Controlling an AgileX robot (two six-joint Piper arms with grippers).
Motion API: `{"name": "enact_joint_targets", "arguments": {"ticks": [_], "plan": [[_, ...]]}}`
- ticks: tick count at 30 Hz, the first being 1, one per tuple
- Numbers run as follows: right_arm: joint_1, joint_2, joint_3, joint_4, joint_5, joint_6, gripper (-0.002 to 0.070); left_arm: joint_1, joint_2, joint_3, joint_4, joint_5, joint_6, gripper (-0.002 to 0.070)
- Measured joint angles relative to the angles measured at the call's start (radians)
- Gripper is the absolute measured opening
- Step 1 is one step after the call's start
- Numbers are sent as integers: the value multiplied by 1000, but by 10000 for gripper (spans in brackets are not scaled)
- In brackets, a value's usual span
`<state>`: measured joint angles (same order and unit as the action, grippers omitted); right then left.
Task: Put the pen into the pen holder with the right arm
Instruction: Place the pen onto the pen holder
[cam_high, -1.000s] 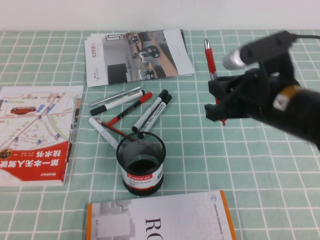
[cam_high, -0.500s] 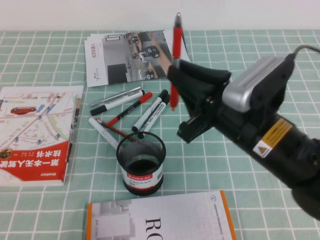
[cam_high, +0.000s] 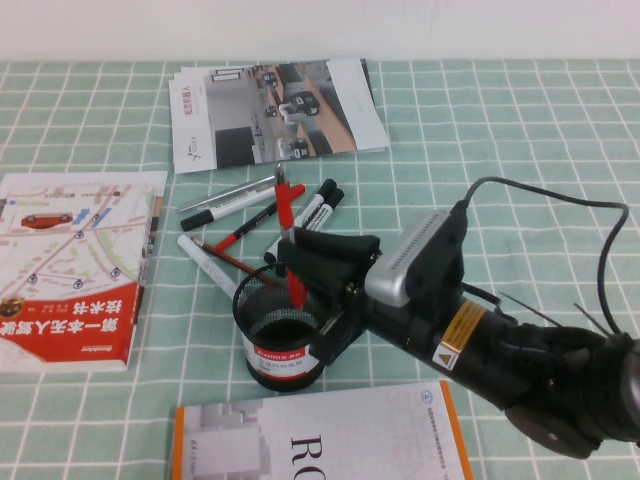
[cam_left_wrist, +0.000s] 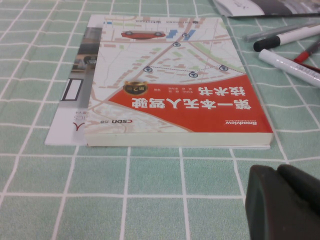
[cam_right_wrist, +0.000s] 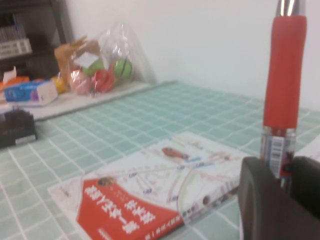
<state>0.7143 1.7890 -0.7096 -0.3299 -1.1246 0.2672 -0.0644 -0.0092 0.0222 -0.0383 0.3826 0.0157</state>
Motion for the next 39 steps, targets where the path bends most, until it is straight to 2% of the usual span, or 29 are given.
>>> {"name": "enact_joint_targets", "arguments": {"ticks": [26,31,39], "plan": [[2,53,-14,-32,67,0,77,0,0,0,0,0,0,-4],[2,53,-14,-32,108,0,109,0,0,0,0,0,0,-4],[2,53,-14,-32,115,0,207,0,0,0,0,0,0,-4]]}}
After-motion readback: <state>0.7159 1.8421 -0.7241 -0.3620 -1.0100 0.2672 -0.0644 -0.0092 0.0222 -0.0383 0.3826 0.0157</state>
